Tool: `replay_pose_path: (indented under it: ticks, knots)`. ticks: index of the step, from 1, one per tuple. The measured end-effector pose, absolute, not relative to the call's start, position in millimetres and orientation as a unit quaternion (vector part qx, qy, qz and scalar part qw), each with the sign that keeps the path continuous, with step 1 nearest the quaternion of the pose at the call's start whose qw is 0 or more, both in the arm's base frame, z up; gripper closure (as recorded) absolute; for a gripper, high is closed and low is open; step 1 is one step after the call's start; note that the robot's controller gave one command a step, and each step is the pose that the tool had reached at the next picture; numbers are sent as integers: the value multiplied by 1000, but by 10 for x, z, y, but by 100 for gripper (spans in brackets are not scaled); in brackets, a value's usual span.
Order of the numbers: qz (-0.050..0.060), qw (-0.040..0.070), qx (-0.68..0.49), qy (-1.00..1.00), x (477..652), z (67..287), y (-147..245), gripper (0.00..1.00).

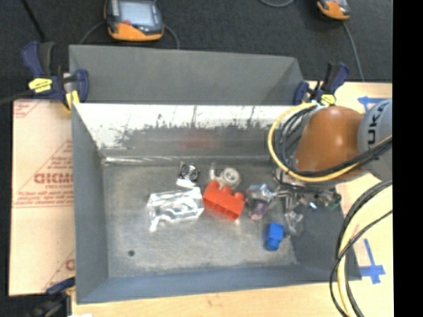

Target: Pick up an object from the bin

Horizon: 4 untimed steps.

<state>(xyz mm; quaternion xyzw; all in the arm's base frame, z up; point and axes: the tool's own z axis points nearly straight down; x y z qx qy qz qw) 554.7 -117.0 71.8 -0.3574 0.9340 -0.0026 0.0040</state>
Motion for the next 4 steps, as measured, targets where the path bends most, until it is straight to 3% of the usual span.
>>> replay_pose_path:
  ticks: [1, 2, 3, 4]
  knots:
    - [-3, 4, -456, 890, 5620, 1693, -900, 0]
    - [-4, 8, -626, 780, 5973, 760, -942, 0]
    - [-2, 4, -624, 781, 5947, 732, -955, 100]
    - [-4, 3, -602, 799, 5939, 1361, -1199, 100]
